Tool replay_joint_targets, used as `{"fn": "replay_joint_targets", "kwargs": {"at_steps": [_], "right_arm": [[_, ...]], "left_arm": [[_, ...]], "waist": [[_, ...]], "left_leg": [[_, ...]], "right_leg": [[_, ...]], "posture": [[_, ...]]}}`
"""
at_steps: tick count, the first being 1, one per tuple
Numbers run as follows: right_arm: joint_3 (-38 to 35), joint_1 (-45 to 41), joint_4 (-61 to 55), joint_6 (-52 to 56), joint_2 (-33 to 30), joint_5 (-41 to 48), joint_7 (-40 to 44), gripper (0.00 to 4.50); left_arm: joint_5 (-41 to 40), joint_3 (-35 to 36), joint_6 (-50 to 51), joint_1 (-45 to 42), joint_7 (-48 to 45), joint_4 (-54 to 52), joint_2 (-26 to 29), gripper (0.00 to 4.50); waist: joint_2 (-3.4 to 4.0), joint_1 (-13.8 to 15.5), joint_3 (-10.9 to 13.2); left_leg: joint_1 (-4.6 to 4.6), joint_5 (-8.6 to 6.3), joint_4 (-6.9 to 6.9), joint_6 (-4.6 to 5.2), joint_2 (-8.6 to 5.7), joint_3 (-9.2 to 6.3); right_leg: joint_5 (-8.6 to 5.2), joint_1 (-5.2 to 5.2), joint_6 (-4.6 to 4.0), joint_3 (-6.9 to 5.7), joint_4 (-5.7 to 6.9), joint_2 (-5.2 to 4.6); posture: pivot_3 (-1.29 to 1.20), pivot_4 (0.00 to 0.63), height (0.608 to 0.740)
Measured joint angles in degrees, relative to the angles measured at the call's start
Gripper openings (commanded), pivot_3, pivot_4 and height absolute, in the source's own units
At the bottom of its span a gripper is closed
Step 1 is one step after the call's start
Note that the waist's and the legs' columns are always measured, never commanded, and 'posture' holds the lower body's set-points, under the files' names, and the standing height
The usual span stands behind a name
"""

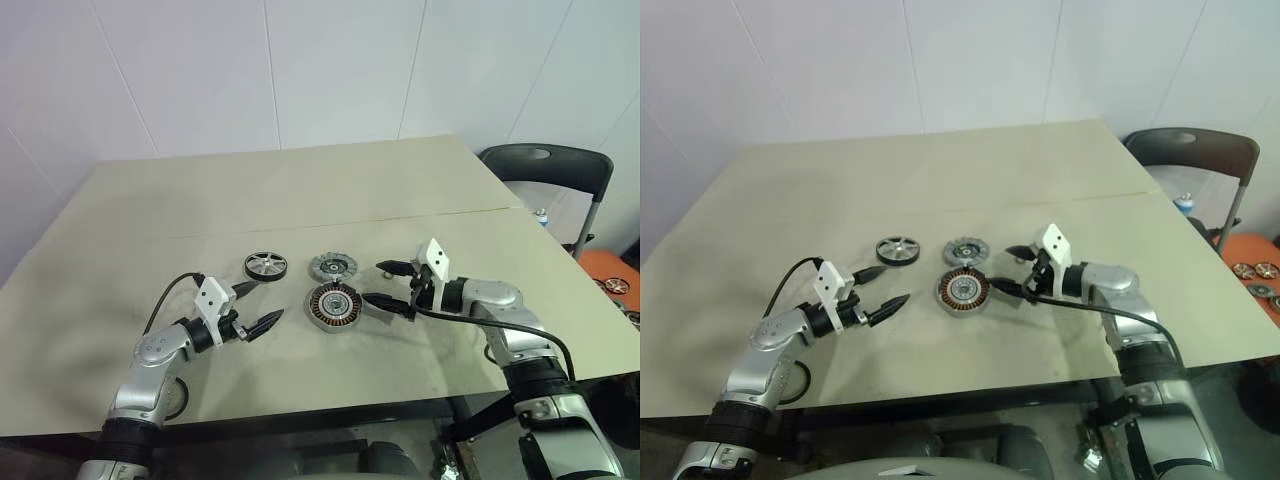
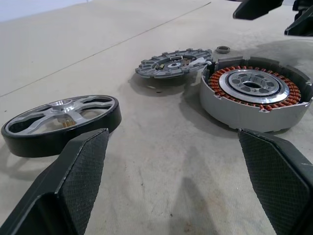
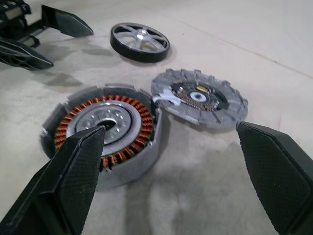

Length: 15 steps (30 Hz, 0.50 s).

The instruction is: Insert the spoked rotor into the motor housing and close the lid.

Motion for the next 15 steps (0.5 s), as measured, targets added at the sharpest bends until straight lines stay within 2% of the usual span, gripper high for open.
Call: {"fn": "replay_joint_targets", "kwargs": {"at_steps": [15], "right_arm": [[0.2, 0.0, -3.5, 4.5, -1.5, 0.0, 0.3, 4.47]], "left_arm": [[0.0, 0.0, 0.1, -0.1, -0.4, 0.0, 0.0, 4.50]], "waist": [[-0.02, 0.0, 0.0]], "left_leg": [[0.00, -0.03, 0.01, 0.04, 0.00, 0.01]], "right_leg": [[0.00, 0.00, 0.00, 0.00, 0.00, 0.00]], "posture": [[0.00, 0.000, 0.740]]}}
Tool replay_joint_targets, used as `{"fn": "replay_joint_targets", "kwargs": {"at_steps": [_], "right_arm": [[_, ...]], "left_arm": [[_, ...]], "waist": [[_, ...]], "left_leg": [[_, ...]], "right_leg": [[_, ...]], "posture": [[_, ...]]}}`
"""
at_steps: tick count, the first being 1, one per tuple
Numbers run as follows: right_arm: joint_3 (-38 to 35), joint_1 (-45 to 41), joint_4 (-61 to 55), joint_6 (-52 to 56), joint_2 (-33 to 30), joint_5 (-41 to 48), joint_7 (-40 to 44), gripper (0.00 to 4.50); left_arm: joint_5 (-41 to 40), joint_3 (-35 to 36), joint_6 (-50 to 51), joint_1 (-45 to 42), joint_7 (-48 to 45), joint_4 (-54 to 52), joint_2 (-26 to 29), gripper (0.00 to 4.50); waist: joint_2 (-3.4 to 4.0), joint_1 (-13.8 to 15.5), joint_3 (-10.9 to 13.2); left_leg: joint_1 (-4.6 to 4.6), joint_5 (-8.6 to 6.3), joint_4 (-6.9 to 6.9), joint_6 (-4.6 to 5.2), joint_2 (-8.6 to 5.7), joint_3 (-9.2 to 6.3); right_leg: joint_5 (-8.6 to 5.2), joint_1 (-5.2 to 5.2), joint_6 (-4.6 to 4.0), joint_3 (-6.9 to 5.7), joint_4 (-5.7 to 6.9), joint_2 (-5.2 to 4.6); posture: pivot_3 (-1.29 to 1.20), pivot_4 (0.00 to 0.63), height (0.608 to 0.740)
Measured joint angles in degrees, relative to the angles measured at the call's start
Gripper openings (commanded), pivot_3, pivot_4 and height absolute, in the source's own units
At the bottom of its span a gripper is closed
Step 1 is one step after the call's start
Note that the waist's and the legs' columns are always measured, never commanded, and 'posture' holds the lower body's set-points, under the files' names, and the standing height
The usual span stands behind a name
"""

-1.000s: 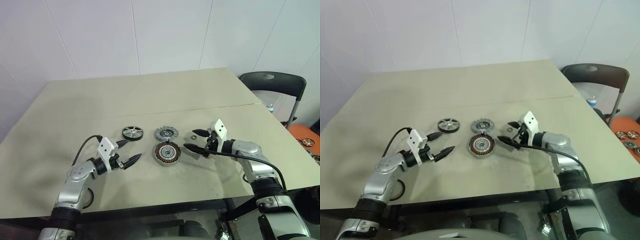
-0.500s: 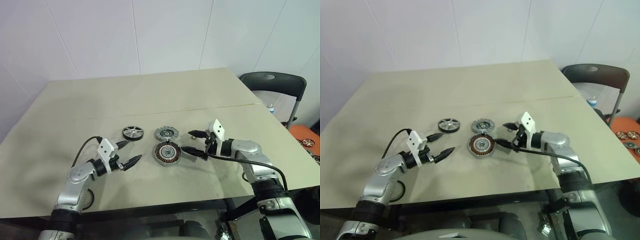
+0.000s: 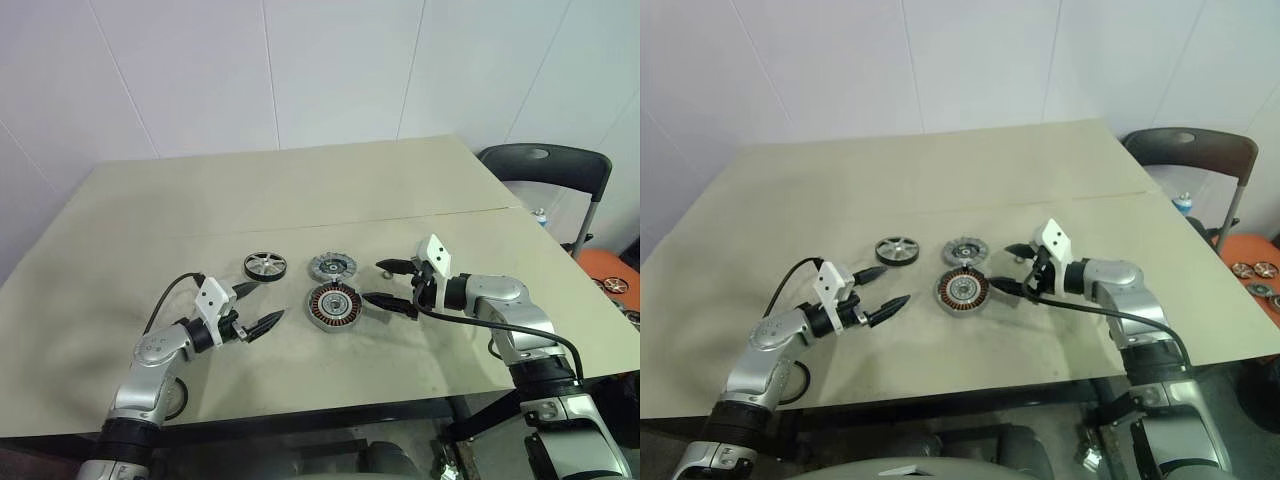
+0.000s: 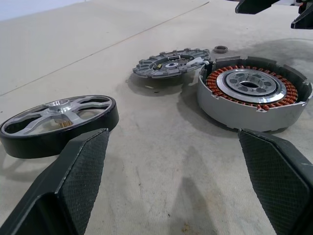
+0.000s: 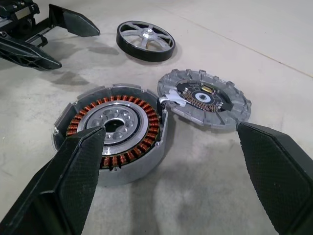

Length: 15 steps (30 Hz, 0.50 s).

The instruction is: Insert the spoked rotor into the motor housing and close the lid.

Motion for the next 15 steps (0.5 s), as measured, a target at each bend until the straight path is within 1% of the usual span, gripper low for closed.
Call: {"fn": "replay_joint_targets", "kwargs": {"at_steps": [8, 15], "right_arm": [[0.0, -0.1, 0.3, -0.3, 0.0, -0.1, -0.6, 4.47], [-0.1, -3.5, 11.2, -0.9, 0.0, -4.7, -8.2, 4.47]], "left_arm": [[0.0, 0.0, 0.0, -0.2, -0.1, 0.0, 0.0, 4.50], [0.0, 0.0, 0.0, -0.2, -0.1, 0.1, 0.0, 4.50]], "waist": [[0.00, 0.0, 0.0], [-0.01, 0.0, 0.0]], "left_leg": [[0.00, 0.01, 0.00, -0.02, 0.00, 0.00], [0.01, 0.08, 0.01, -0.14, 0.01, 0.03]], "right_leg": [[0.00, 0.00, 0.00, 0.00, 0.00, 0.00], [0.03, -0.01, -0.04, 0.02, 0.01, 0.01]], "posture": [[0.00, 0.000, 0.740], [0.00, 0.000, 0.740]]}}
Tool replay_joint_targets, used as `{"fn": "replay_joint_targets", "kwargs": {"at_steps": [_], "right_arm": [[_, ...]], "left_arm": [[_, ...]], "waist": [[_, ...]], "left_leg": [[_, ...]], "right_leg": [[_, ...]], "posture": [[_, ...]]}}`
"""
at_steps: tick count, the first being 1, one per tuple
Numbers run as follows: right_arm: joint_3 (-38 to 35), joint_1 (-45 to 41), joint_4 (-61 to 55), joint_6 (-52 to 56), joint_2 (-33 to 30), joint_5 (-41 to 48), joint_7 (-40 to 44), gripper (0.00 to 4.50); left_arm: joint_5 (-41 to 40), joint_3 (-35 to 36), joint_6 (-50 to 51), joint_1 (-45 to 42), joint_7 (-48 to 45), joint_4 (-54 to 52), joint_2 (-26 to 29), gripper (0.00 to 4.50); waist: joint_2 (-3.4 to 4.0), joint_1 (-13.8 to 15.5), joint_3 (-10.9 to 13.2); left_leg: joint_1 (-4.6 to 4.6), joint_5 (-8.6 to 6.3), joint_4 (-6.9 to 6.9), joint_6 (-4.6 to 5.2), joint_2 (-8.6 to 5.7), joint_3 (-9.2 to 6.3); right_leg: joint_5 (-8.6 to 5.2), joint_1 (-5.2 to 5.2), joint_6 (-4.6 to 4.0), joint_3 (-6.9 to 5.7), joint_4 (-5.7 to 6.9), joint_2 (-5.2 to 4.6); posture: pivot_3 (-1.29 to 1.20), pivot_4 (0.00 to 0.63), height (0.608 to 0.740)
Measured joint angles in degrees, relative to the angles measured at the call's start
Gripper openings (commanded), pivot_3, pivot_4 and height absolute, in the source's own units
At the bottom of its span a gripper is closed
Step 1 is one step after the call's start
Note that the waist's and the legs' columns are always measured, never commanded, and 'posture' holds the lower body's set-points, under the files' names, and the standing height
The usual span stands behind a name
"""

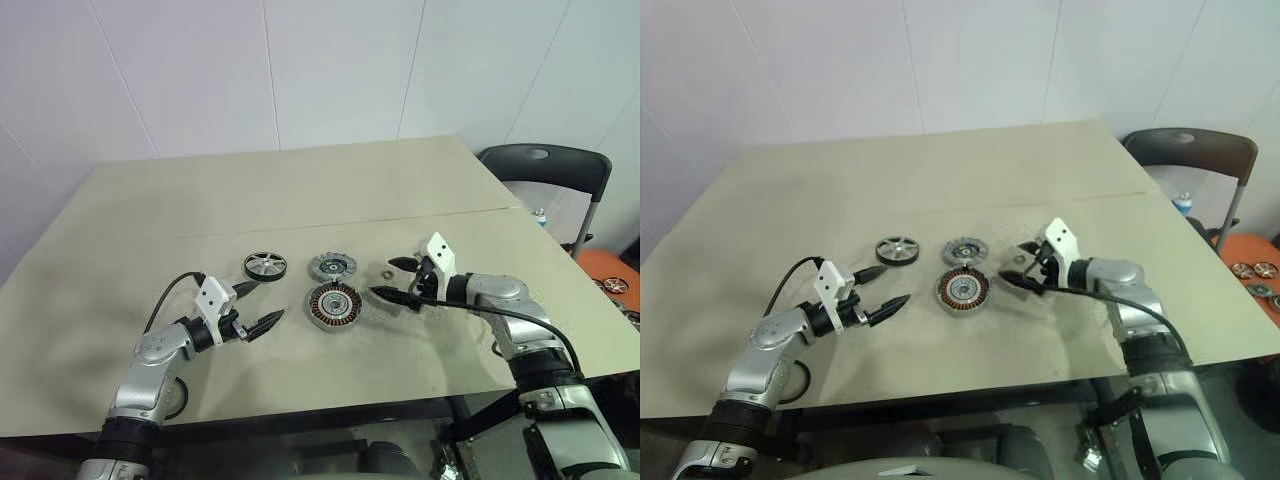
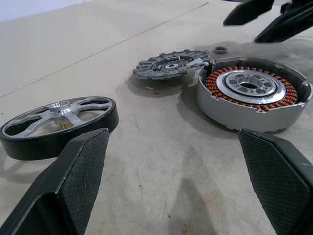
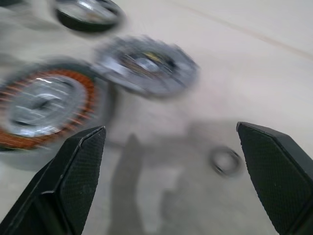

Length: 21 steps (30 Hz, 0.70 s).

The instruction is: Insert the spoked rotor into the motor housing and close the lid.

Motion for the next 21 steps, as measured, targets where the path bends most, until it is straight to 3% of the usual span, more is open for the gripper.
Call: {"fn": "replay_joint_targets", "kwargs": {"at_steps": [14, 17, 21], "right_arm": [[-0.1, -4.6, 11.0, -0.5, 5.2, -3.1, -10.7, 4.47], [-0.1, -5.3, 12.1, -0.7, 5.5, -3.4, -11.7, 3.88], [-0.2, -5.7, 13.2, -1.5, 5.3, -3.8, -11.8, 2.50]], "left_arm": [[0.0, 0.0, 0.0, 0.2, 0.3, 0.0, 0.0, 4.50], [0.0, 0.0, 0.0, 0.3, 0.3, 0.0, 0.0, 4.50], [0.0, 0.0, 0.0, 0.3, 0.3, 0.0, 0.0, 4.50]], "waist": [[-0.07, -0.2, 0.0], [-0.08, -0.1, -0.1], [-0.09, -0.1, -0.1]], "left_leg": [[0.04, 0.07, 0.00, -0.12, 0.05, 0.20], [0.05, 0.07, 0.01, -0.12, 0.05, 0.24], [0.05, 0.07, 0.01, -0.11, 0.06, 0.24]], "right_leg": [[0.07, -0.05, -0.02, 0.22, 0.04, 0.09], [0.12, -0.05, -0.04, 0.27, 0.04, 0.10], [0.15, -0.06, -0.03, 0.28, 0.04, 0.11]], "posture": [[0.00, 0.000, 0.740], [0.00, 0.000, 0.740], [0.00, 0.000, 0.740]]}}
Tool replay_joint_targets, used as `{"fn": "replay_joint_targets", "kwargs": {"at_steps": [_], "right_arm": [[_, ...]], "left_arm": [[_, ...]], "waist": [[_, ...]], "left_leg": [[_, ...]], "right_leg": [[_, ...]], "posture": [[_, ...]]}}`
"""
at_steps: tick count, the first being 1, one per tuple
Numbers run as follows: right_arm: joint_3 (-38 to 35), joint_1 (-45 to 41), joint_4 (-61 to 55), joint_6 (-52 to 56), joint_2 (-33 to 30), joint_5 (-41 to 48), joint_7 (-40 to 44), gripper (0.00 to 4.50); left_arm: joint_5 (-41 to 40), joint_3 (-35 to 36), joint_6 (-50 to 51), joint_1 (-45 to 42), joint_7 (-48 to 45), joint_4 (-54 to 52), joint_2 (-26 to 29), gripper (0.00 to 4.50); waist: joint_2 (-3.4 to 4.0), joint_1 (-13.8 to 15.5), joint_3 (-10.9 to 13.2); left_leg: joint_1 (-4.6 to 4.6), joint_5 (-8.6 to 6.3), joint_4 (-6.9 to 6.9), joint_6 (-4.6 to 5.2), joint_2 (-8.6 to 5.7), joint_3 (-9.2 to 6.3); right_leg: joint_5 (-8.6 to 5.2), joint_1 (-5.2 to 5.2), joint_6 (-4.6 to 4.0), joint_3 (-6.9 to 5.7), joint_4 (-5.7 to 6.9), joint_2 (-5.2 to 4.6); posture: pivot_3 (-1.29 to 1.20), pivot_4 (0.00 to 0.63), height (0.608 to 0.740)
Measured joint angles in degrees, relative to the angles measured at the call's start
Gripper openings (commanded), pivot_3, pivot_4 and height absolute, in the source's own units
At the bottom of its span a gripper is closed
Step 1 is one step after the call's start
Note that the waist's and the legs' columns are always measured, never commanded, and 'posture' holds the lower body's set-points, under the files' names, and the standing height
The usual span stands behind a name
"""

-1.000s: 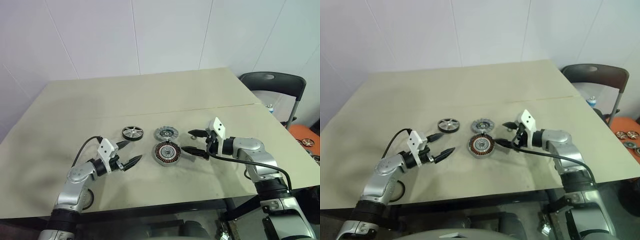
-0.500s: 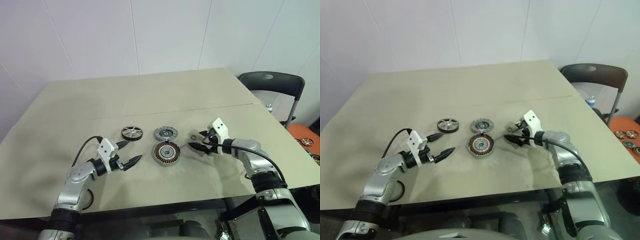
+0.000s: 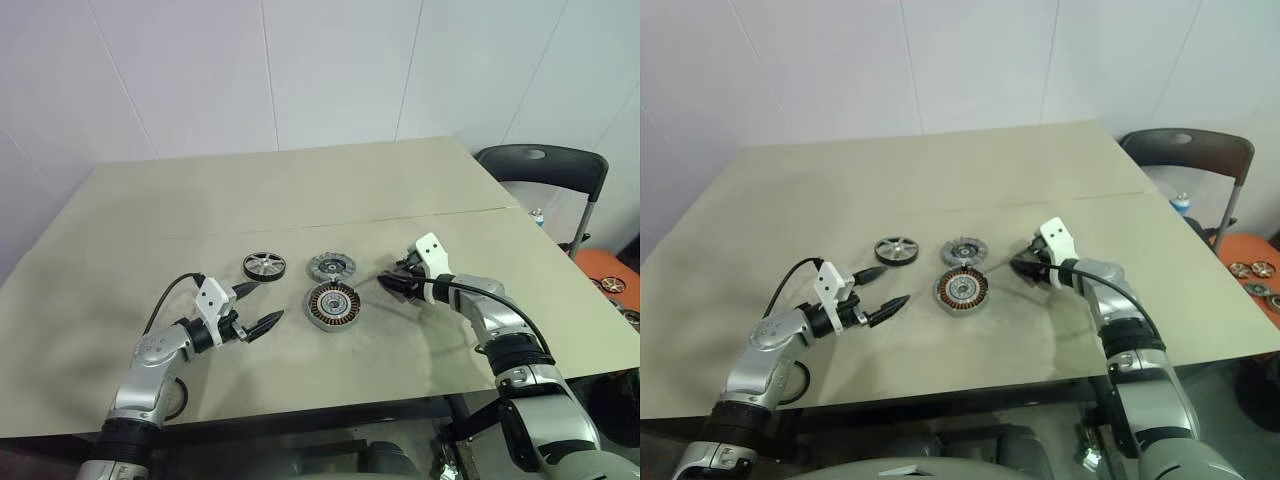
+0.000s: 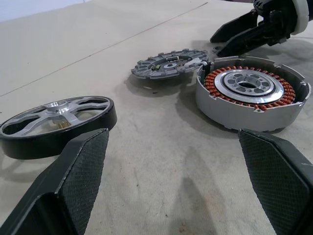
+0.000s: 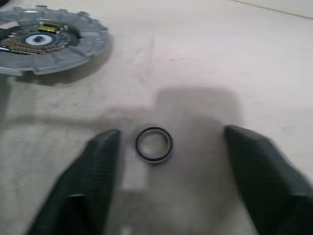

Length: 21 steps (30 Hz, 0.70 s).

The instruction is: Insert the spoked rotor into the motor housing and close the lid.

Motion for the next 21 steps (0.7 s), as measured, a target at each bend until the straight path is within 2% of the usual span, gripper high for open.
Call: {"fn": "replay_joint_targets", "kwargs": {"at_steps": [4, 12, 13, 15, 19, 21], "right_arm": [[0.3, 0.0, 0.0, -0.2, 0.0, -0.3, 0.7, 1.19], [0.8, 0.7, -1.4, -0.3, 0.0, -0.5, 2.8, 1.19], [0.8, 0.7, -1.4, -0.4, 0.0, -0.5, 3.0, 1.58], [0.8, 0.7, -1.4, -0.4, -0.2, -0.5, 3.5, 2.01], [1.0, 0.9, -1.6, -0.4, -0.3, -0.5, 4.9, 3.33], [1.2, 1.4, -2.5, -0.4, -0.3, -0.6, 5.7, 3.33]], "left_arm": [[0.0, 0.0, 0.0, 0.0, 0.0, 0.0, 0.0, 4.50], [0.0, 0.0, 0.0, 0.0, 0.2, 0.0, 0.1, 4.50], [0.0, 0.0, 0.0, 0.0, 0.2, 0.0, 0.1, 4.50], [0.0, 0.0, 0.0, 0.0, 0.4, 0.0, 0.1, 4.50], [0.0, 0.0, 0.0, 0.0, 0.7, 0.0, 0.1, 4.50], [0.0, 0.0, 0.0, 0.0, 0.8, 0.0, 0.1, 4.50]], "waist": [[-0.01, 0.0, 0.0], [-0.05, 0.0, 0.0], [-0.05, 0.0, 0.0], [-0.05, 0.0, 0.0], [-0.05, 0.0, 0.0], [-0.05, 0.0, 0.0]], "left_leg": [[-0.01, 0.00, 0.00, 0.00, 0.00, 0.01], [0.00, 0.00, -0.01, 0.00, 0.00, 0.02], [0.00, 0.00, -0.01, 0.00, 0.00, 0.02], [0.00, 0.00, -0.01, 0.00, 0.00, 0.02], [0.00, 0.00, -0.01, 0.00, 0.01, 0.03], [-0.01, 0.00, -0.01, 0.00, 0.02, 0.04]], "right_leg": [[0.00, -0.01, 0.01, 0.01, 0.00, 0.00], [0.01, -0.02, 0.01, 0.03, 0.00, 0.00], [0.01, -0.02, 0.01, 0.03, 0.00, 0.00], [0.01, -0.02, 0.01, 0.03, 0.00, 0.00], [0.01, -0.03, 0.01, 0.03, 0.00, 0.01], [0.01, -0.03, 0.01, 0.04, 0.00, 0.01]], "posture": [[0.00, 0.000, 0.740], [0.00, 0.000, 0.740], [0.00, 0.000, 0.740], [0.00, 0.000, 0.740], [0.00, 0.000, 0.740], [0.00, 0.000, 0.740]]}}
